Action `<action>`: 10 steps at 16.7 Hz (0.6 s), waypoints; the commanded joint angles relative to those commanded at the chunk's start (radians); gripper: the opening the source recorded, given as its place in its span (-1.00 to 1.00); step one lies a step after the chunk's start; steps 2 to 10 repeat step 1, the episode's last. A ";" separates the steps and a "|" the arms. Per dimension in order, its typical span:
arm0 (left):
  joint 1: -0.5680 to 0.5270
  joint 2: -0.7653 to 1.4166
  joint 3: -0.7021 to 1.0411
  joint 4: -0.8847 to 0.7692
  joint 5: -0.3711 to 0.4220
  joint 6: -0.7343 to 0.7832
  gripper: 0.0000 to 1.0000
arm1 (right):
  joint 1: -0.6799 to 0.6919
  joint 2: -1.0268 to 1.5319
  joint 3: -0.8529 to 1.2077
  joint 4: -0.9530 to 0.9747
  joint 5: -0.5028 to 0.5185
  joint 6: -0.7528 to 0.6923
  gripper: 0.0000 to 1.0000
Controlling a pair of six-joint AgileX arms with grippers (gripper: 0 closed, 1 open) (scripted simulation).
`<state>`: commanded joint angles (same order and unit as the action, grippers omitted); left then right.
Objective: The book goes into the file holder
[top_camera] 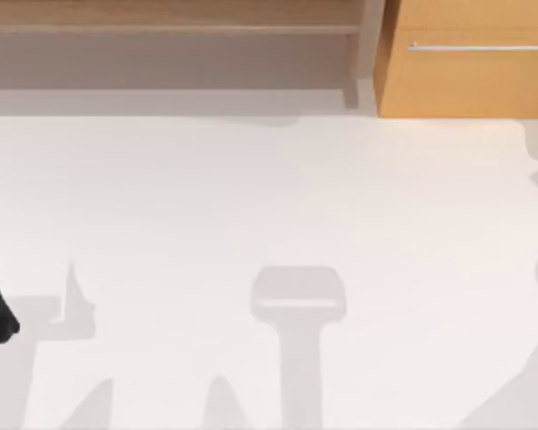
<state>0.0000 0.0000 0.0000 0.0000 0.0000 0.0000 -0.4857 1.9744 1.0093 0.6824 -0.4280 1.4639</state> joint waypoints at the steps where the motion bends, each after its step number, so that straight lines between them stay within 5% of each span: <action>1: 0.000 0.000 0.000 0.000 0.000 0.000 1.00 | 0.000 0.000 0.000 0.000 0.000 0.000 1.00; 10: 0.000 0.000 0.000 0.000 0.000 0.000 1.00 | 0.000 0.000 0.000 0.000 0.000 0.000 1.00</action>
